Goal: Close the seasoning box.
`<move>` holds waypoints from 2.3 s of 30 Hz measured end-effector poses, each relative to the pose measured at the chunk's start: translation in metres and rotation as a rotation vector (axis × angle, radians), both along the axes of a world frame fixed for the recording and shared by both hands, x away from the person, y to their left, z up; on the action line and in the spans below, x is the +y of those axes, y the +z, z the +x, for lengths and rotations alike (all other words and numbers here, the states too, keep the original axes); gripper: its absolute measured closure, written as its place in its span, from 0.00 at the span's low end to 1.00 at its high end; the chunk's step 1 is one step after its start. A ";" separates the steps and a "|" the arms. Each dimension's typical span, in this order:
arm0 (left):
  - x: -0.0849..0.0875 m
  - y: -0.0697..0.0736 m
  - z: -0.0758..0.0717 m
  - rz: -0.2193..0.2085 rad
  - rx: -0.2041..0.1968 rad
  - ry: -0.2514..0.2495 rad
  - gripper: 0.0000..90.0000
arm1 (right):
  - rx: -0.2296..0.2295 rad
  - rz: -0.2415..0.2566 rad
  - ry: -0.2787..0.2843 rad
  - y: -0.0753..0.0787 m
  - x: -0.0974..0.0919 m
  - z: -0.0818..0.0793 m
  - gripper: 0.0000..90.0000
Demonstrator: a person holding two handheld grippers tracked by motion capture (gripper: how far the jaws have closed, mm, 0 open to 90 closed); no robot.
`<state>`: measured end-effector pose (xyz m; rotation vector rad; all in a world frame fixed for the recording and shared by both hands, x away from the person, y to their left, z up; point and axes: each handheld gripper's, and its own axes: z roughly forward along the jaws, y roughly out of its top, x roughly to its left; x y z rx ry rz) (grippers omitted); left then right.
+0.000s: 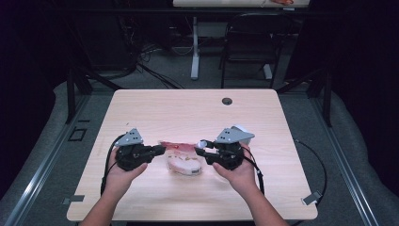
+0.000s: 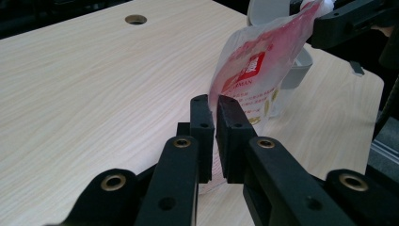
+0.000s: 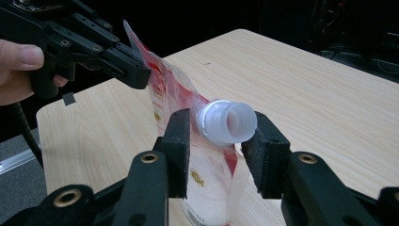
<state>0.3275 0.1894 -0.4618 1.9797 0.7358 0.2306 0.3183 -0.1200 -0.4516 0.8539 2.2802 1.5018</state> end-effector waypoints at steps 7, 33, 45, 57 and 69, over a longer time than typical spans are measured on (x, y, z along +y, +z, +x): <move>-0.003 0.008 0.003 0.014 0.026 -0.015 0.75 | 0.014 0.010 0.021 0.003 -0.007 0.004 0.64; 0.019 0.070 0.008 -0.020 0.014 -0.047 0.53 | -0.021 -0.288 0.207 0.072 0.019 0.012 0.58; 0.032 0.046 0.015 0.040 0.038 0.009 0.55 | 0.035 -0.452 0.342 0.080 0.067 0.030 0.66; 0.039 0.042 0.016 0.026 0.039 0.024 0.56 | 0.086 -0.572 0.399 0.071 0.101 0.045 0.75; 0.042 0.039 0.017 0.020 0.047 0.028 0.56 | 0.147 -0.613 0.405 0.060 0.111 0.053 0.82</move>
